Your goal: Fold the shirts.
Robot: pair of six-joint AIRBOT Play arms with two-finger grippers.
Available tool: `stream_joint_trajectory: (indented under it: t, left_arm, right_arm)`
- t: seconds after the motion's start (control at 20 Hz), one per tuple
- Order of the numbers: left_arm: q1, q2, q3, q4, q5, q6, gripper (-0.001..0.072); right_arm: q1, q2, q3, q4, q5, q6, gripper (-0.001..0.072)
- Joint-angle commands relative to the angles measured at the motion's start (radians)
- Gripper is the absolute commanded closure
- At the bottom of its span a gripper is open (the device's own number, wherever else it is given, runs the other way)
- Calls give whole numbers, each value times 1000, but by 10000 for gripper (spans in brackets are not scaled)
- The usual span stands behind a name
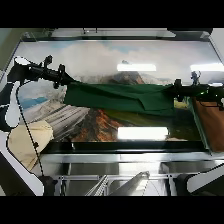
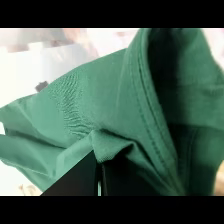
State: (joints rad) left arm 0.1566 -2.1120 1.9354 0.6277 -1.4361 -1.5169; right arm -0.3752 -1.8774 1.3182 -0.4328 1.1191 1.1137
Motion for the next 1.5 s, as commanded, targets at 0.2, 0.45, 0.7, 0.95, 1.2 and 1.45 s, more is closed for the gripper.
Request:
stream_joint_trajectory:
  t: [0.2,0.45,0.7,0.95,1.2,1.45]
  left_arm:
    - [-21,-51,-76,-40,163,-82,680]
    - [-21,-59,-23,-194,201,-55,428]
    - [14,-59,132,-194,186,-54,428]
    - [93,10,57,-257,211,-16,429]
    - [141,73,30,-257,18,90,438]
    - [92,126,29,-254,-125,217,704]
  right_arm:
    - [1,-1,1,0,11,0,694]
    - [1,-1,0,0,15,-7,694]
    - [0,21,1,0,53,-65,693]
    - [-50,102,16,0,53,-165,375]
    - [-174,146,40,-14,121,-251,53]
    - [-153,135,40,-307,107,-160,13]
